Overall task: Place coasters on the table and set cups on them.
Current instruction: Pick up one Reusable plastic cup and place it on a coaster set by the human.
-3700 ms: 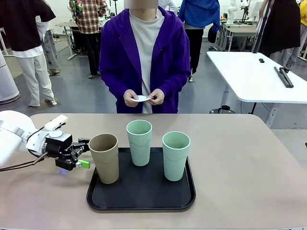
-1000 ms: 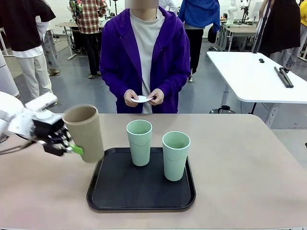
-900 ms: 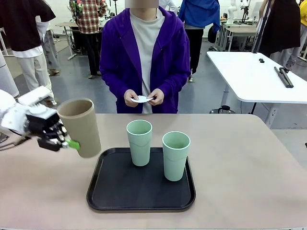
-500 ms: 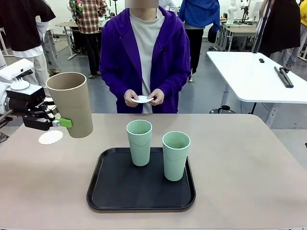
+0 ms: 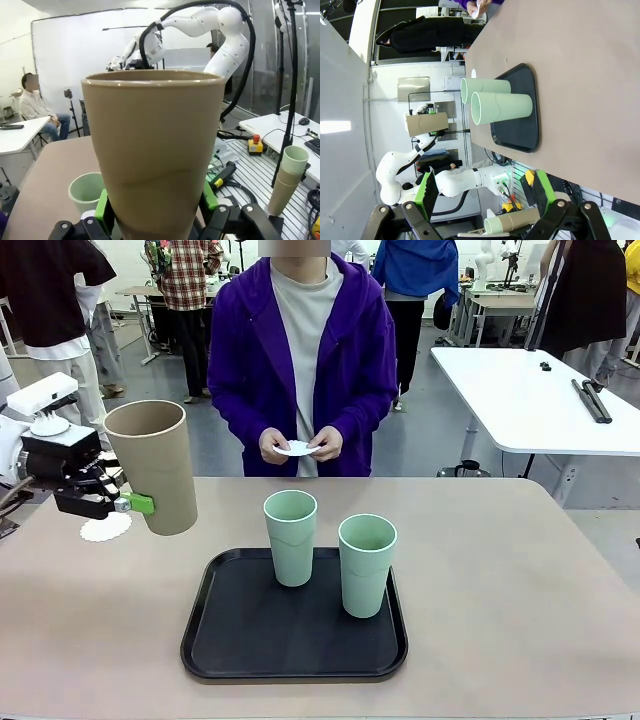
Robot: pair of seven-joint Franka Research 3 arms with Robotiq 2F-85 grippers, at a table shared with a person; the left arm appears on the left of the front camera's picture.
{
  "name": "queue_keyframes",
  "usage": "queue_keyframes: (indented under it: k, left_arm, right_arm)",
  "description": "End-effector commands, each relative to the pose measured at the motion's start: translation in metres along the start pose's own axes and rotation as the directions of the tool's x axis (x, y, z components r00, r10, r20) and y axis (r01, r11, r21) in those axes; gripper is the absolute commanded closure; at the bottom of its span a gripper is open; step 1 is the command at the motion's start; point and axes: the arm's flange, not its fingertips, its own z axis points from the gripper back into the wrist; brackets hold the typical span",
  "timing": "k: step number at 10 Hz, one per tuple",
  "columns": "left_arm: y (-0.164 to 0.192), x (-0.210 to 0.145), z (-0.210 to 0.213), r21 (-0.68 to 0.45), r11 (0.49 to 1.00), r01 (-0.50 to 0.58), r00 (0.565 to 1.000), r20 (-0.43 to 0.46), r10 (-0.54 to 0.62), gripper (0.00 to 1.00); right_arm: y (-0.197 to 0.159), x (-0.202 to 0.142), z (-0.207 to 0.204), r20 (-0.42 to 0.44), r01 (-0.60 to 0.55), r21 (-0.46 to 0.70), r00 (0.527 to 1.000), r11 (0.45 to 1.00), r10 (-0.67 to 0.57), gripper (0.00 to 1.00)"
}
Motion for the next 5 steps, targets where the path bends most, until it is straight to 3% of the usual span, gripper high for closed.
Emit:
queue_keyframes:
  k: [1,5]
  left_arm:
    - [0.015,-0.009,0.052,0.109,0.994,-0.007,1.000,0.022,0.005,0.16]
    - [0.030,-0.040,0.165,0.358,0.929,-0.093,0.995,0.070,0.073,0.16]
  right_arm:
    - [0.001,0.002,0.001,0.006,-0.005,0.022,1.000,1.000,0.005,0.00]
    - [0.001,0.002,0.001,0.006,-0.005,0.022,1.000,1.000,0.005,0.00]
